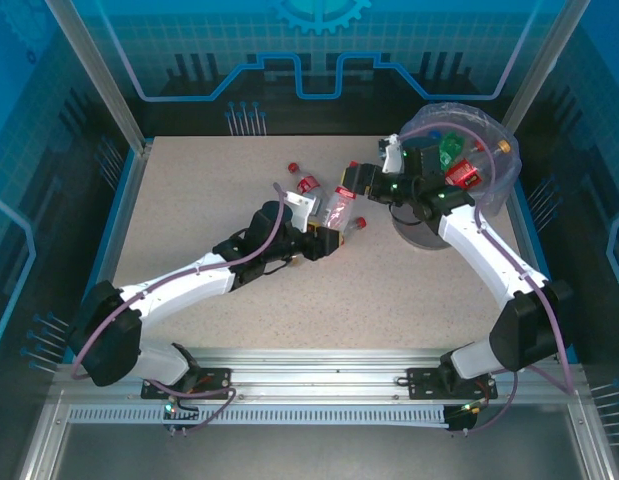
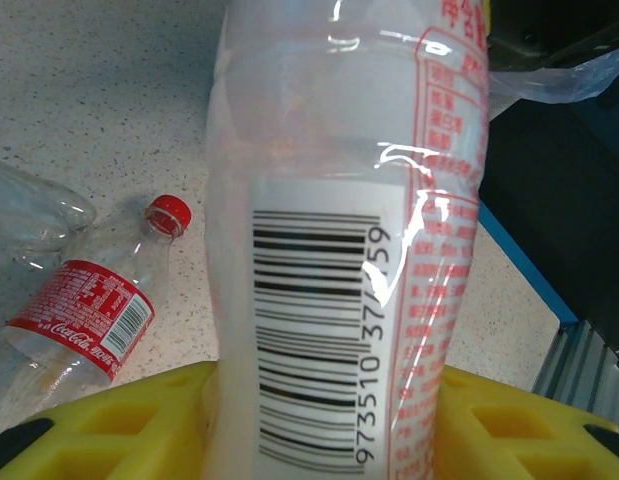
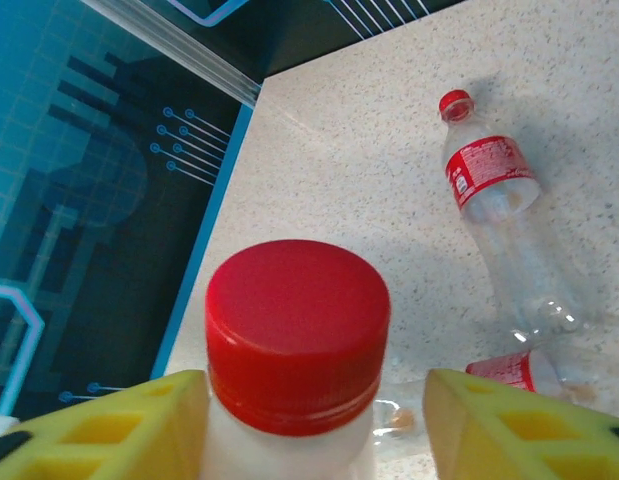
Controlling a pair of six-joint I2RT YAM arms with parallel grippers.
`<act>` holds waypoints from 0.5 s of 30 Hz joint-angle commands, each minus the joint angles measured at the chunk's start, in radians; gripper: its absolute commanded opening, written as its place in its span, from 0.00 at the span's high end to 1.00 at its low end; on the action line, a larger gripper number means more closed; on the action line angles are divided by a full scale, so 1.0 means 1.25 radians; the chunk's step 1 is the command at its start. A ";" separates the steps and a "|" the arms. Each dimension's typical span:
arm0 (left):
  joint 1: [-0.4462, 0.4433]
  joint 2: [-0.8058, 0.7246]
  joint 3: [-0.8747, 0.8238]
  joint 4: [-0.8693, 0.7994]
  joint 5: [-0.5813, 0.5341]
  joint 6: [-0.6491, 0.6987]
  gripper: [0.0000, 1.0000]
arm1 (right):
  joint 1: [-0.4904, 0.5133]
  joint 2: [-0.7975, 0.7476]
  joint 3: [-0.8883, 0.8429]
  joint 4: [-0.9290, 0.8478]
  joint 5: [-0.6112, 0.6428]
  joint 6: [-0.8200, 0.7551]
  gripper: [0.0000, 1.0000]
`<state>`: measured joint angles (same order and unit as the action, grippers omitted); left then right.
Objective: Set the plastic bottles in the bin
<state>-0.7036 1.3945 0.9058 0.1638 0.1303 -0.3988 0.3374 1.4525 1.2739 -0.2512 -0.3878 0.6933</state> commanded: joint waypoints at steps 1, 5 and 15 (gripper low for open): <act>0.005 -0.006 0.007 0.044 0.019 -0.014 0.50 | 0.007 -0.003 -0.007 0.022 -0.012 0.005 0.47; 0.004 -0.006 0.007 0.040 0.014 -0.014 0.50 | 0.007 -0.007 -0.006 0.022 -0.014 0.001 0.51; 0.007 -0.017 0.000 0.036 0.004 -0.016 0.32 | 0.007 -0.017 0.014 0.016 0.000 -0.018 0.59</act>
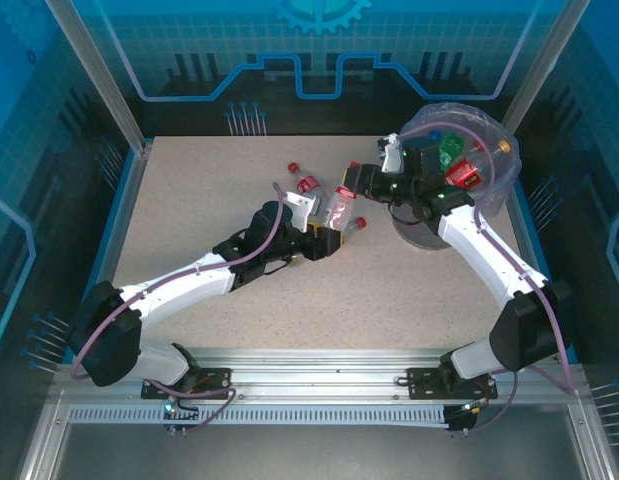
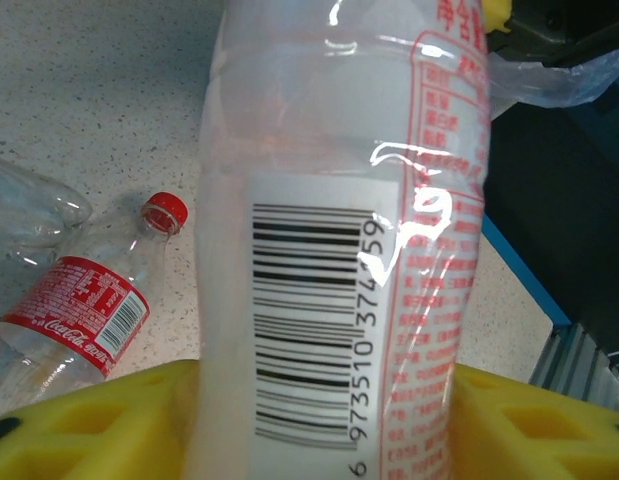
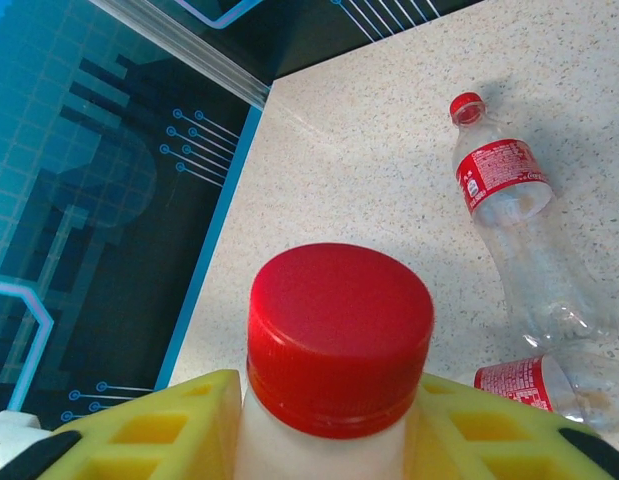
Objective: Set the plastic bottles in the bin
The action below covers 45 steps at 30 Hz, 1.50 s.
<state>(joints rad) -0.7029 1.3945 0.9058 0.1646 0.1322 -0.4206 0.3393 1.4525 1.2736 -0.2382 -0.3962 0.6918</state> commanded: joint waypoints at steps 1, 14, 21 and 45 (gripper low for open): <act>0.006 -0.020 -0.001 0.035 0.002 0.001 0.27 | 0.006 -0.018 0.023 0.001 0.011 -0.025 0.59; 0.062 -0.113 -0.065 0.009 -0.017 -0.028 0.01 | -0.028 -0.074 0.280 -0.091 0.267 -0.293 0.62; 0.074 -0.106 -0.078 0.007 -0.021 -0.045 0.01 | -0.047 -0.164 0.257 0.042 0.591 -0.428 0.62; 0.074 -0.032 0.002 -0.147 -0.079 0.005 0.01 | -0.221 0.009 0.250 0.075 0.603 -0.290 0.64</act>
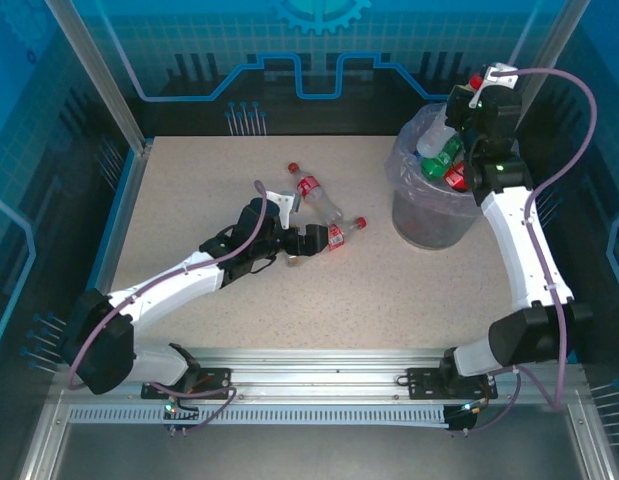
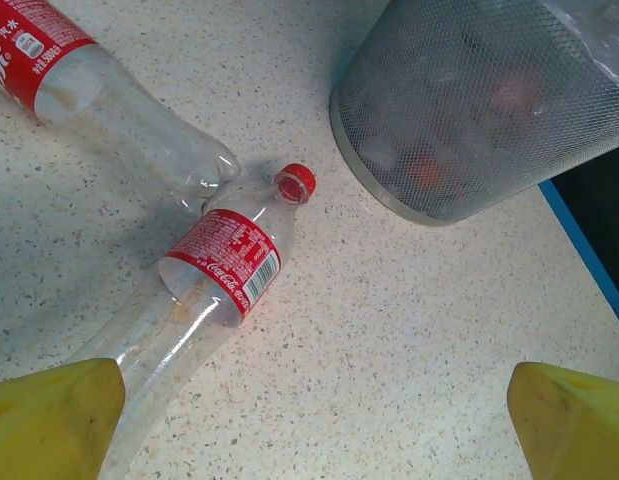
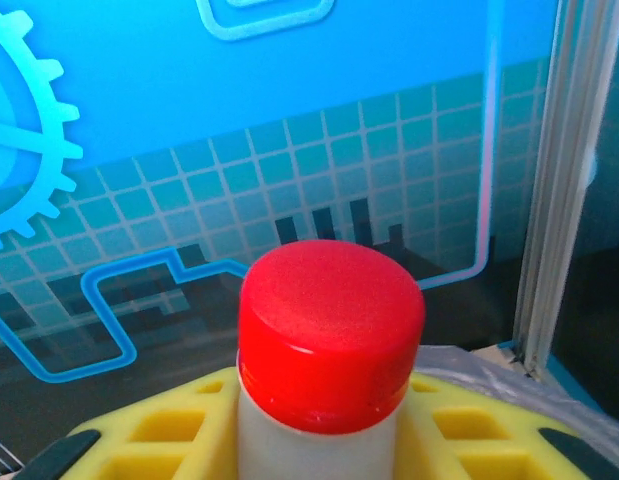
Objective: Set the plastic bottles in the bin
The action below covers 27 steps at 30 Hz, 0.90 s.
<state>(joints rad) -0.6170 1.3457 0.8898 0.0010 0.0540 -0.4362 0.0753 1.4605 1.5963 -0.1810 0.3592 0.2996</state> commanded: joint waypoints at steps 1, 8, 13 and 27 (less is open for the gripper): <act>0.005 0.007 0.013 -0.017 -0.016 0.018 0.01 | -0.013 0.008 -0.015 0.022 -0.002 0.031 0.64; 0.005 0.023 0.022 -0.019 -0.007 0.024 0.01 | -0.019 0.031 -0.062 -0.032 -0.026 0.087 0.64; 0.004 0.034 0.028 -0.020 -0.001 0.024 0.01 | -0.041 0.044 -0.079 -0.079 -0.060 0.140 0.64; 0.005 0.043 0.011 -0.008 0.005 0.014 0.01 | -0.098 0.075 -0.124 -0.132 -0.101 0.227 0.62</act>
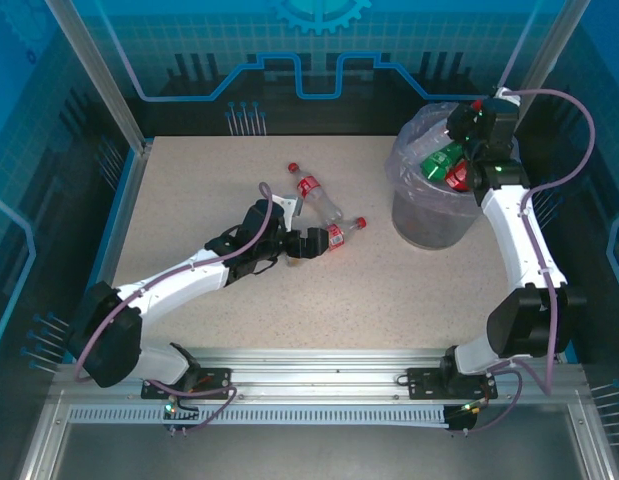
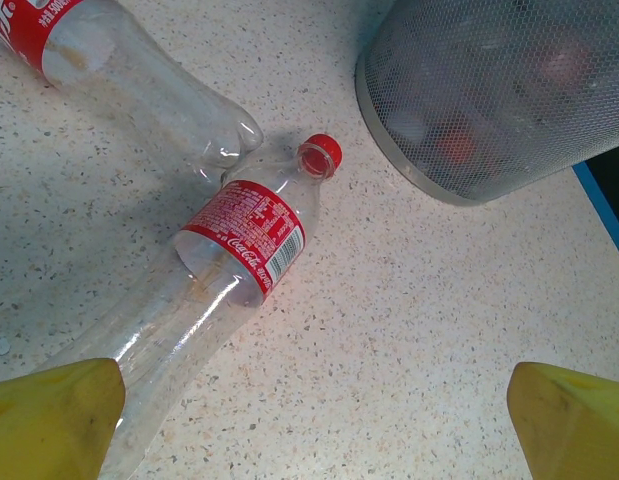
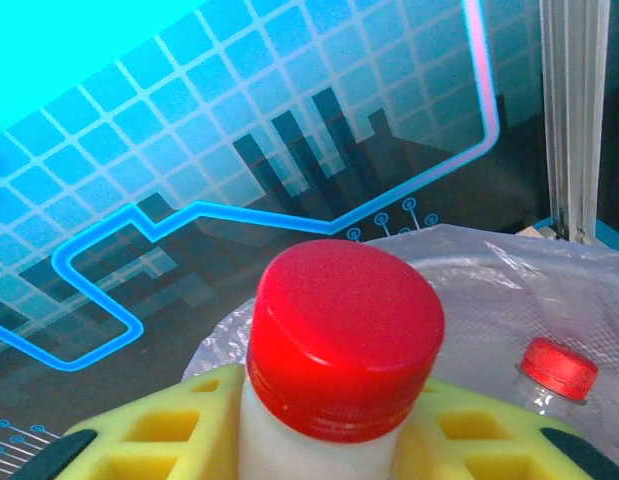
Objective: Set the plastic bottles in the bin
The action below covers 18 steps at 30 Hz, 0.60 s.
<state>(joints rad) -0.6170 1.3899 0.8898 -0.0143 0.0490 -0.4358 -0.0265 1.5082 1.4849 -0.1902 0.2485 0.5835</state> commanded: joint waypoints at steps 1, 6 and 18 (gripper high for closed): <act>0.005 0.007 0.009 0.004 0.010 0.014 0.01 | -0.020 0.038 -0.033 -0.128 -0.008 -0.001 0.62; 0.004 0.008 0.003 0.008 0.009 0.012 0.01 | -0.039 0.003 -0.046 -0.100 -0.039 -0.018 0.61; 0.005 0.039 0.012 0.031 0.030 0.003 0.01 | -0.060 -0.164 0.096 -0.201 -0.001 -0.155 0.61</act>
<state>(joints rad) -0.6170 1.4178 0.8898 -0.0078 0.0540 -0.4362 -0.0662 1.3525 1.5658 -0.3496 0.1856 0.4732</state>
